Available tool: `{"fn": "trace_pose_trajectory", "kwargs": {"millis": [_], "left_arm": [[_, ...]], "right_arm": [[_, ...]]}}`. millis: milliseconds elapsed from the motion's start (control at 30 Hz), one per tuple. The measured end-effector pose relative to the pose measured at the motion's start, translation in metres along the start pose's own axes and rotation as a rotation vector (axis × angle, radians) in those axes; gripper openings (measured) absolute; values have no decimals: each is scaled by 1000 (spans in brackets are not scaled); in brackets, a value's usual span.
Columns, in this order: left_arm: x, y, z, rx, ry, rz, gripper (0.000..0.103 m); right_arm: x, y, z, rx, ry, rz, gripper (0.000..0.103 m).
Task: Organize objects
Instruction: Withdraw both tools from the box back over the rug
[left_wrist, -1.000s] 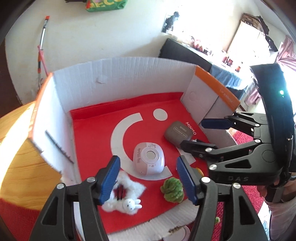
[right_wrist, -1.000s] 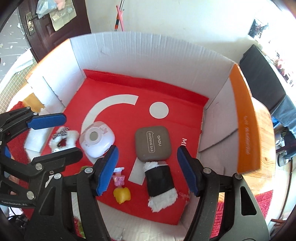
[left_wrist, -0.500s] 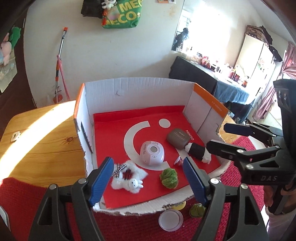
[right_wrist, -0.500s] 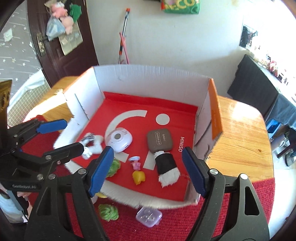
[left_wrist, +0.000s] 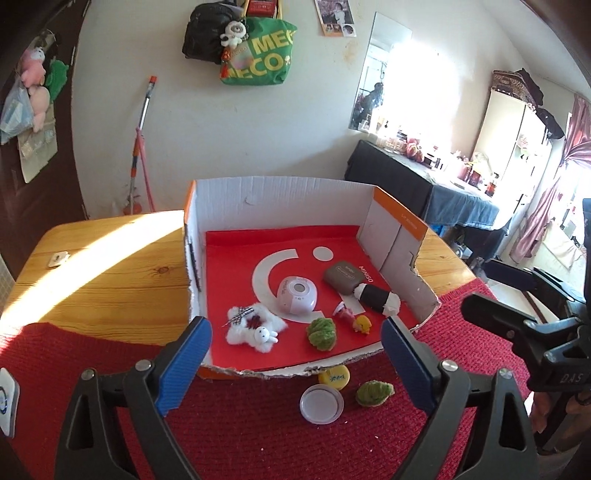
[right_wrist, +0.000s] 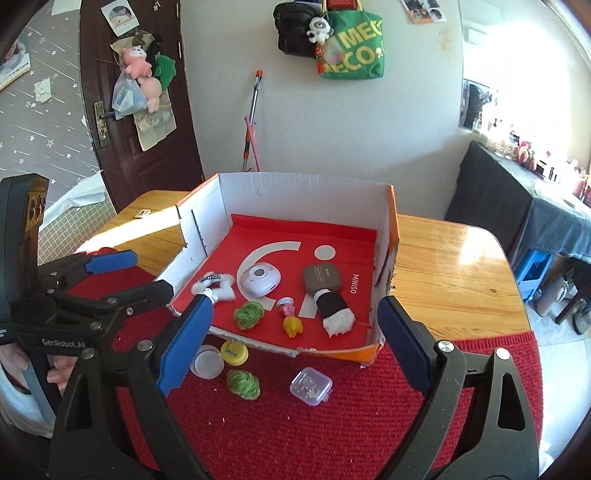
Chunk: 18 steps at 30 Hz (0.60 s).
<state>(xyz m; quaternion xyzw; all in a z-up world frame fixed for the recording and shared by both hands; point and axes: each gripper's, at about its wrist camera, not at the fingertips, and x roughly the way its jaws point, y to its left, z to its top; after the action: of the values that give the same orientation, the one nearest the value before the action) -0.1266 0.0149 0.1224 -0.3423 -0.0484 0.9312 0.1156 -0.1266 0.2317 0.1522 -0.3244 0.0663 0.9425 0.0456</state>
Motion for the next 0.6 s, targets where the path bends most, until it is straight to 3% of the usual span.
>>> {"fn": "trace_pose_trajectory", "kwargs": {"millis": [267,600], "left_arm": [[-15,-5,-21,6,-30,35,99],[-12,-8,-54,12,10,48,99]], "right_arm": [[-5,2,-26,34,-1,-15,93],[10,4,-60,74,40,-35,93]]}}
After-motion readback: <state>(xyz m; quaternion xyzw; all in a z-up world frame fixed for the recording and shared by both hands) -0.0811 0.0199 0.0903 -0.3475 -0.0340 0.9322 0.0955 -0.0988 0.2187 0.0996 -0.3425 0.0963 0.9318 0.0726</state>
